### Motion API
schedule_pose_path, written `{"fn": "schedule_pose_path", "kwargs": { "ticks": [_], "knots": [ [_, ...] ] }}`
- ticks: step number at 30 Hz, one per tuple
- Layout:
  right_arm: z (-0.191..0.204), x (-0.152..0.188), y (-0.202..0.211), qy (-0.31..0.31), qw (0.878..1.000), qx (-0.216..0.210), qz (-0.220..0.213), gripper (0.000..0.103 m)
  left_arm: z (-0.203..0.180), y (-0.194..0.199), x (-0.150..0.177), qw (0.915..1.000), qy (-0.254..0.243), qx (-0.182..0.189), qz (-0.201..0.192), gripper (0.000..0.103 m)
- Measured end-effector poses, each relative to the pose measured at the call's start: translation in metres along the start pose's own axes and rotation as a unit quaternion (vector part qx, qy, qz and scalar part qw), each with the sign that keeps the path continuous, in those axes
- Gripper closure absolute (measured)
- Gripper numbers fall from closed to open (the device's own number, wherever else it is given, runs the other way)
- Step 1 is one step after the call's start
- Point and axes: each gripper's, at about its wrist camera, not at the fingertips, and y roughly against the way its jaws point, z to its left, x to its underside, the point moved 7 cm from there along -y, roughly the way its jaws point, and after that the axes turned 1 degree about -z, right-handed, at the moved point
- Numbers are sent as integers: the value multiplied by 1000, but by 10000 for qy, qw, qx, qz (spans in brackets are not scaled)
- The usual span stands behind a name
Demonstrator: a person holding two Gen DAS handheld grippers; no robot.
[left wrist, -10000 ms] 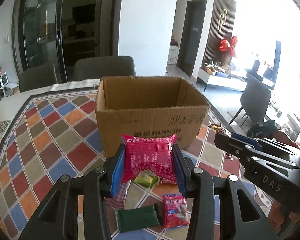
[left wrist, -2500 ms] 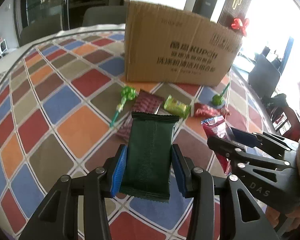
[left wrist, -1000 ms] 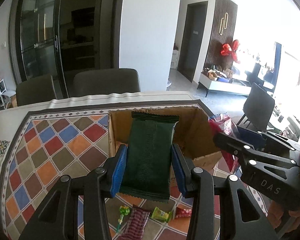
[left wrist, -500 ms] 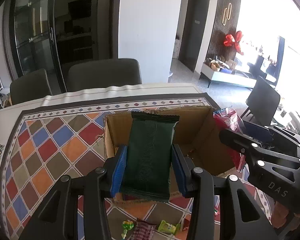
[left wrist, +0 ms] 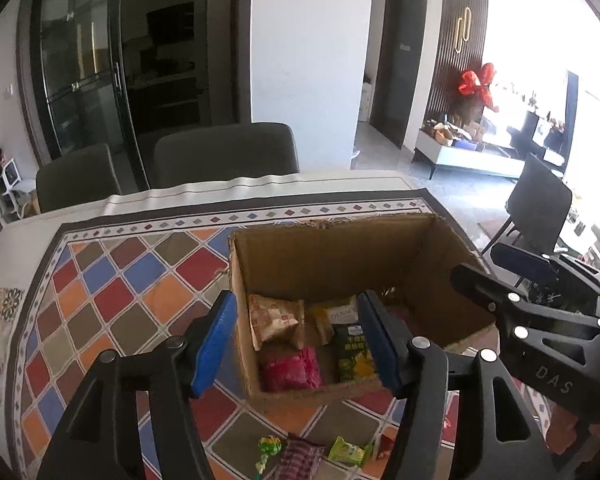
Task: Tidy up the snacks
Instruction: 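Lower both packets into the box and open both tools, then withdraw both open tools from the box back to the remaining snacks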
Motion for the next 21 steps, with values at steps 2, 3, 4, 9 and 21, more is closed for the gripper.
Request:
{"fn": "schedule_pose_path", "kwargs": {
  "ticks": [2,3,4,9,21],
  "knots": [
    [3,2,7,46,10000,-15,-46,45,2,7,3,10000,42,-22,-19,38],
    [5,1,10,79,9999,-12,-67,44,3,10,5,10000,68,-20,-25,38],
    [7,3,14,116,9999,-10,-98,44,3,16,8,9999,101,1,-33,38],
    [15,8,34,176,9996,-84,-198,44,4,36,22,9999,120,-25,-60,36],
    [35,28,70,371,9987,-191,-307,41,9,78,47,9996,51,-237,-175,29]
  ]
}}
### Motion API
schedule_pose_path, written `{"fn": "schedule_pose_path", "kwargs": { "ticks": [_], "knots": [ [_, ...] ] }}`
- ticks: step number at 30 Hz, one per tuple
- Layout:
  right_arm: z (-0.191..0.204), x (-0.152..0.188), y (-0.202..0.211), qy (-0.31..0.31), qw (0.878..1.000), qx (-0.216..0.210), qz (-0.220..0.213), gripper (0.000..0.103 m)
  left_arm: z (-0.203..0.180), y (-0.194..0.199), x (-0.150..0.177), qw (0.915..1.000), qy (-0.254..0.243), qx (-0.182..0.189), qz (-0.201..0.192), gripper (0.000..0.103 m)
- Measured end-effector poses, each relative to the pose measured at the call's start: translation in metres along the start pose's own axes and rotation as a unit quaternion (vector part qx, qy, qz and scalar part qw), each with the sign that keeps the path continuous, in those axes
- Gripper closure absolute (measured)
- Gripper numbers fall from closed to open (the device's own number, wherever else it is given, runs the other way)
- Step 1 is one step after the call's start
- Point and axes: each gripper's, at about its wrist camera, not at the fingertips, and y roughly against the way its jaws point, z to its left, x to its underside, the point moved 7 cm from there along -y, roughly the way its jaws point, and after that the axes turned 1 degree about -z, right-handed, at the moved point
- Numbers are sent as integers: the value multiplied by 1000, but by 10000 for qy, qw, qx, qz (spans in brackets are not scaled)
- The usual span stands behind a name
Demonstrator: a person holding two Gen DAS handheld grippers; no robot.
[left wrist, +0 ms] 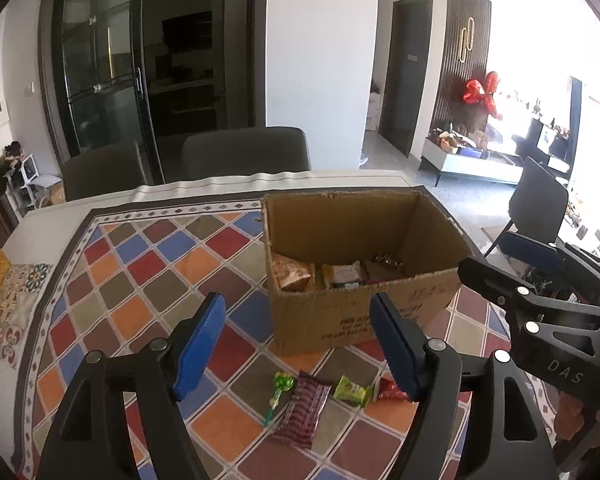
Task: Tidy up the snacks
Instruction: 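Withdraw both open tools from the box back to the remaining snacks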
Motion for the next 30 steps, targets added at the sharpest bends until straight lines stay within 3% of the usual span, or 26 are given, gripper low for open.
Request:
{"fn": "schedule_pose_path", "kwargs": {
  "ticks": [6,16,26,30],
  "knots": [
    [11,13,6,84,9999,-54,84,40,7,7,19,9999,-28,-77,102,27],
    [24,54,1,213,9987,-181,421,40,3,2,69,9990,-84,93,440,27],
    [29,96,-12,552,9946,-212,852,40,-9,-15,108,9961,-325,257,784,27],
    [27,113,-24,654,9903,-219,1208,40,-12,-28,122,9931,-361,365,1054,27]
  ]
}}
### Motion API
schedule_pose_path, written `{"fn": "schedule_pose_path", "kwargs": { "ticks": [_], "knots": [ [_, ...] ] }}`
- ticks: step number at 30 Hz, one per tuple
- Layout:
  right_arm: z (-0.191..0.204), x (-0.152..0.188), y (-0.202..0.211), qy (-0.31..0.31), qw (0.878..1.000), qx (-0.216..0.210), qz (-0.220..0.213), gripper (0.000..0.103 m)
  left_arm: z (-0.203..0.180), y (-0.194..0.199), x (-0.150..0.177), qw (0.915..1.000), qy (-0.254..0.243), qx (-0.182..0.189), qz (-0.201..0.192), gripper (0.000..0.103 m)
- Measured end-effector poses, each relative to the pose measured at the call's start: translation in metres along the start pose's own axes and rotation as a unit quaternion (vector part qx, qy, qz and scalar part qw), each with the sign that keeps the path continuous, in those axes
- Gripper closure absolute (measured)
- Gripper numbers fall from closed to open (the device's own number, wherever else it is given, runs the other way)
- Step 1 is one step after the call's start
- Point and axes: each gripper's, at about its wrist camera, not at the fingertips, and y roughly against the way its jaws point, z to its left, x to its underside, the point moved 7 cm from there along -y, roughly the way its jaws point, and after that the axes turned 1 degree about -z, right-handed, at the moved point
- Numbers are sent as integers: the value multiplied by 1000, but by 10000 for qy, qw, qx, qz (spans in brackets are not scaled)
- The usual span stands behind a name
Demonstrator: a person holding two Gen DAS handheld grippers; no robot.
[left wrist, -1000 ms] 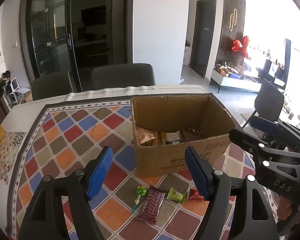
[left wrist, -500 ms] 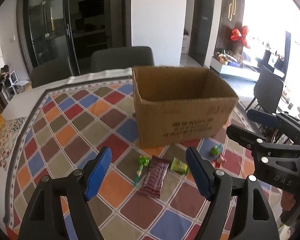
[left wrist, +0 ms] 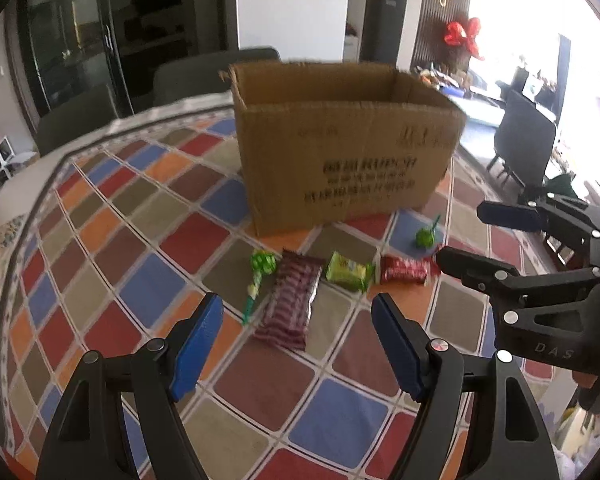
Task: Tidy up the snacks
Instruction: 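Withdraw both open tools from the box back to the remaining snacks, then grasp the maroon striped bar with the left tool while the right tool grasps the red wrapped candy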
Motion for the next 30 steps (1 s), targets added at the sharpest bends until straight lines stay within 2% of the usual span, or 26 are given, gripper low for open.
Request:
{"fn": "schedule_pose_path", "kwargs": {
  "ticks": [7,11,20,30],
  "knots": [
    [-1,17,-23,118,9989,-29,458,40,-5,-30,15,9985,-35,228,506,31],
    [-4,27,-37,127,9969,-92,766,40,-8,-46,19,9971,-208,193,710,32],
    [-7,38,-68,514,9905,96,1269,40,-1,-77,15,9949,-362,177,927,36],
    [-12,37,-91,521,9887,8,1408,44,-2,-103,7,9933,-542,175,1007,38]
  ]
}}
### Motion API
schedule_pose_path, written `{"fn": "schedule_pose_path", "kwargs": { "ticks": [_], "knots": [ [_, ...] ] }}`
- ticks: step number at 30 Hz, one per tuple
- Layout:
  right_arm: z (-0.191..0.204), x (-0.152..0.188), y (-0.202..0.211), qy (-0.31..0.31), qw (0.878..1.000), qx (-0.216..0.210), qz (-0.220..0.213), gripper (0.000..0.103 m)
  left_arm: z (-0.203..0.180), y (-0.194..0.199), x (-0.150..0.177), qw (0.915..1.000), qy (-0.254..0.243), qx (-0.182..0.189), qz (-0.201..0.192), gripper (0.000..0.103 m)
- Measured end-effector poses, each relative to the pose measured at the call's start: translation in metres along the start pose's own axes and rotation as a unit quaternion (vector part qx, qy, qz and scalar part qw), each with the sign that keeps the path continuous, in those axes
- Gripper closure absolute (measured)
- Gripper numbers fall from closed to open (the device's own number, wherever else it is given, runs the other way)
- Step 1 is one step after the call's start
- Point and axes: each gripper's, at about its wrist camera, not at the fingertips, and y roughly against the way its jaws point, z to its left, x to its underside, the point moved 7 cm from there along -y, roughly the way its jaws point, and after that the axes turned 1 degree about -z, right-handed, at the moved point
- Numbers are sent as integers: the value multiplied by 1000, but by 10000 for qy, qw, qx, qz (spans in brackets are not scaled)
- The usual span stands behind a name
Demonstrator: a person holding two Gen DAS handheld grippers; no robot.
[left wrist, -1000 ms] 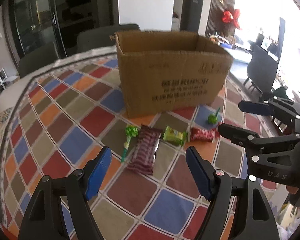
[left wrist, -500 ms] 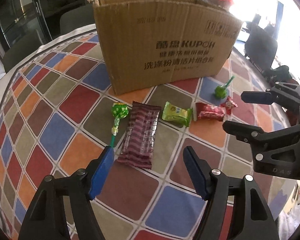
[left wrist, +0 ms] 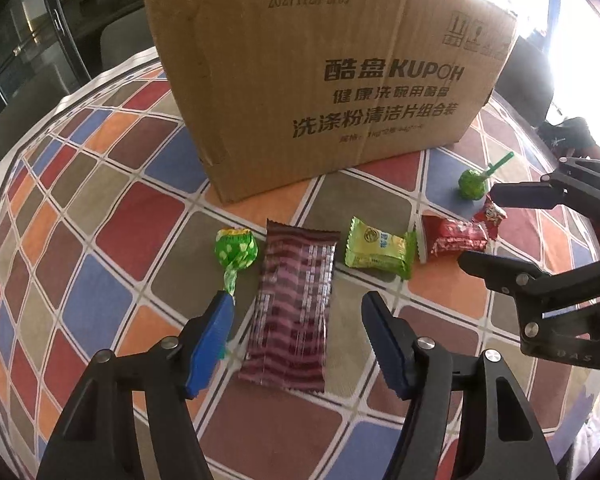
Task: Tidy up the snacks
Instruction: 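Grasp the maroon striped bar with the left tool while the right tool grasps the red wrapped candy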
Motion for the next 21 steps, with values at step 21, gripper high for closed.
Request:
{"fn": "schedule_pose_path", "kwargs": {
  "ticks": [21],
  "knots": [
    [8,-9,-27,-274,9980,-554,150,74,7,-20,-9,9996,243,-10,145,61]
  ]
}}
